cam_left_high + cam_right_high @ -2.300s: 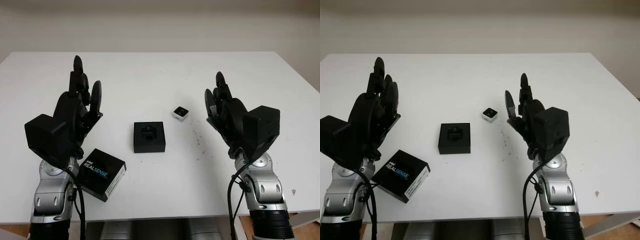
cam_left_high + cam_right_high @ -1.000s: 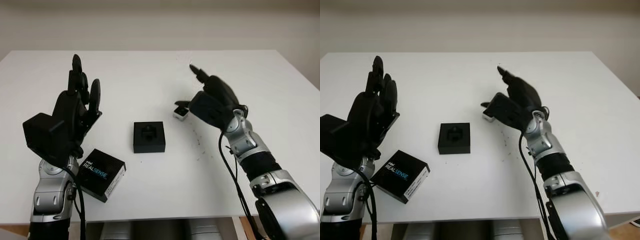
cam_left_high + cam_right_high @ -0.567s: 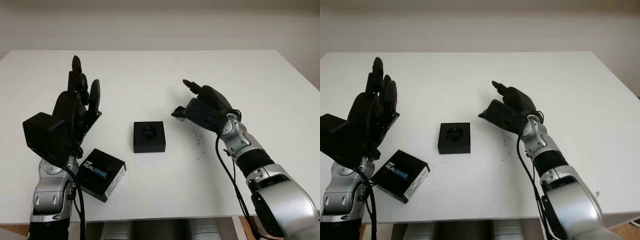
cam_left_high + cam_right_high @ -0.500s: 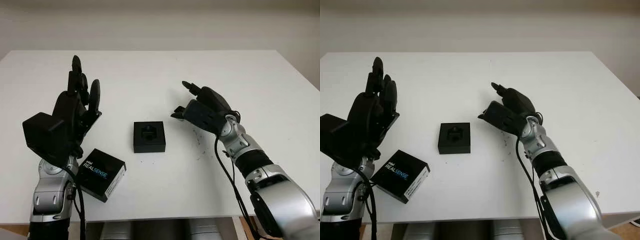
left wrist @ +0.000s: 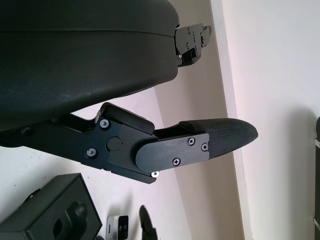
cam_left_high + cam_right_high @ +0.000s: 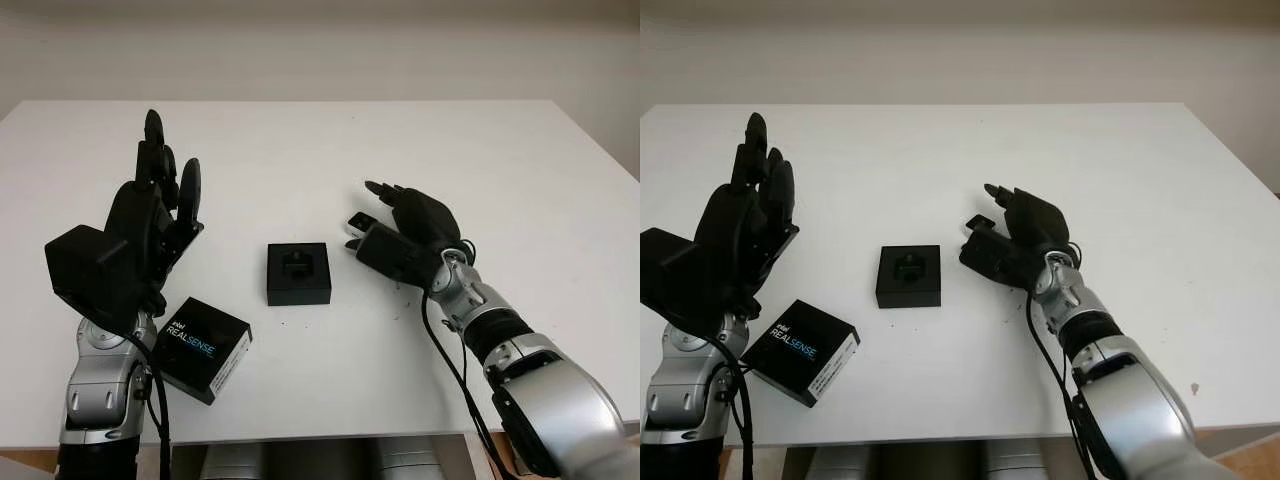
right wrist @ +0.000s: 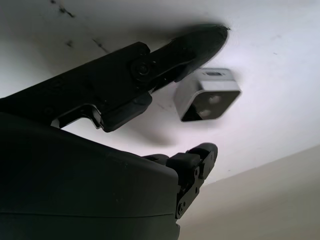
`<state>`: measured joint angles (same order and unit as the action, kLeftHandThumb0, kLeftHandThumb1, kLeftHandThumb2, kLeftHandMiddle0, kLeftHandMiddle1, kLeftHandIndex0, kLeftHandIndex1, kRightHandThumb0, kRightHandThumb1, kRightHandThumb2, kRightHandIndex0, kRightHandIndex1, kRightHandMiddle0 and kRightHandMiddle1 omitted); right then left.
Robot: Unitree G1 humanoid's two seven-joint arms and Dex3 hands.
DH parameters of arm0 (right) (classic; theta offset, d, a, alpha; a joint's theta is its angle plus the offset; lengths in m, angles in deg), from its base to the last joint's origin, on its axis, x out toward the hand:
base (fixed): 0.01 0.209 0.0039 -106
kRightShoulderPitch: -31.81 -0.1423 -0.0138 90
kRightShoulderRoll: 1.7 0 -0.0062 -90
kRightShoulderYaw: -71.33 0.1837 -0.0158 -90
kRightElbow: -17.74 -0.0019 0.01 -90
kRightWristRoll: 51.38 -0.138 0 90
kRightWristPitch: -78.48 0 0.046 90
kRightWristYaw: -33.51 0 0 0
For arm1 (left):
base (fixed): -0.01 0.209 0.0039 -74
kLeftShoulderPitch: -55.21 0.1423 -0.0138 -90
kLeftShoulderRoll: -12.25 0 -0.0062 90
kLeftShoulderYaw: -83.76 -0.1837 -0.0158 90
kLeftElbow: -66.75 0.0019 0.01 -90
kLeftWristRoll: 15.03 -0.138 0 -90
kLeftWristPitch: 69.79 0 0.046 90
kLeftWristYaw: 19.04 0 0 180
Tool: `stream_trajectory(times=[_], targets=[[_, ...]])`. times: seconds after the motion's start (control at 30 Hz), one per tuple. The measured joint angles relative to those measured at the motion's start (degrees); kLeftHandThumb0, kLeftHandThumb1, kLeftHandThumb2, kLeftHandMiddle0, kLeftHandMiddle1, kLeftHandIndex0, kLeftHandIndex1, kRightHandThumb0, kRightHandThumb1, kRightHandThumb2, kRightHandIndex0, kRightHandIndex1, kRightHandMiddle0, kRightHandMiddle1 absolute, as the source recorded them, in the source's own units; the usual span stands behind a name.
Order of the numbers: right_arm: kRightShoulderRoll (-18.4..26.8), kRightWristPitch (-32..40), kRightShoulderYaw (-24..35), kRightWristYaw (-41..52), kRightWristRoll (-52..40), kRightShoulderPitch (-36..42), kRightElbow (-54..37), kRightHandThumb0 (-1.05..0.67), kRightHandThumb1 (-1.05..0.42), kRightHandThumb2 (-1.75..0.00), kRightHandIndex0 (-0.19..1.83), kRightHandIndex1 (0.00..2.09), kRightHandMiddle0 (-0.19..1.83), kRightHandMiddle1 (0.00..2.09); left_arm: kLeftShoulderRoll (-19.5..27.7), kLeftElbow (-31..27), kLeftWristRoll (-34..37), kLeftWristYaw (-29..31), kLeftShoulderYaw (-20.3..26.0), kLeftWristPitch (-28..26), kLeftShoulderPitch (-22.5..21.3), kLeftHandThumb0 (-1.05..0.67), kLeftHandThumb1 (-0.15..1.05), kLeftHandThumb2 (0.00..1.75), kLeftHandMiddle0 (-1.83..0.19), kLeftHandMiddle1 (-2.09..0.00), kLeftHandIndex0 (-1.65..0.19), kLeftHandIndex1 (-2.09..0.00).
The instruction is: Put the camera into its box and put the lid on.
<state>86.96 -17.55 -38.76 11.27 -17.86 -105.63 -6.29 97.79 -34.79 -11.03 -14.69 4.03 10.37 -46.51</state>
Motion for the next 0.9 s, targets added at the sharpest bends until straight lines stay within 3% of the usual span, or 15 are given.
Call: stream_trajectory(times=[0.33,0.37,0.5,0.6,0.9], targets=[[0.0,0.0,-3.5,-5.9,3.3,-0.6,2.9,-0.69,-0.87,-0.06,0.35,0.1,0.63,0.23,-0.1,0.0,0.2,0.4,0.0,0.4,0.0,-0.8,1.05,0.55,0.19,0.0,0.19,0.0],[0.0,0.0,-3.8,-6.0,3.4,-0.7,3.1,-0.69,-0.88,-0.06,0.35,0.1,0.63,0.28,-0.1,0.0,0.3,0.4,0.0,0.5,0.0,-0.8,1.05,0.54,0.19,0.0,0.19,0.0],[0.0,0.0,-4.2,-6.3,3.6,-0.8,3.5,-0.66,-0.88,-0.05,0.41,0.08,0.48,0.8,-0.1,0.0,0.5,0.6,0.0,0.5,0.0,-0.8,1.05,0.54,0.19,0.0,0.19,0.0],[0.0,-0.2,-4.2,-7.0,3.5,-0.8,3.6,-0.62,-0.87,-0.05,0.45,0.09,0.49,0.92,-0.1,0.0,0.5,0.7,0.0,0.6,0.0,-0.8,1.05,0.54,0.19,0.0,0.19,0.0],[-0.7,-0.2,-2.3,-5.2,0.5,-1.0,3.8,-0.58,-0.88,-0.06,0.45,0.07,0.46,0.91,-0.1,0.0,0.6,0.8,0.0,1.0,0.3,-0.8,1.05,0.52,0.19,0.0,0.19,-0.01]])
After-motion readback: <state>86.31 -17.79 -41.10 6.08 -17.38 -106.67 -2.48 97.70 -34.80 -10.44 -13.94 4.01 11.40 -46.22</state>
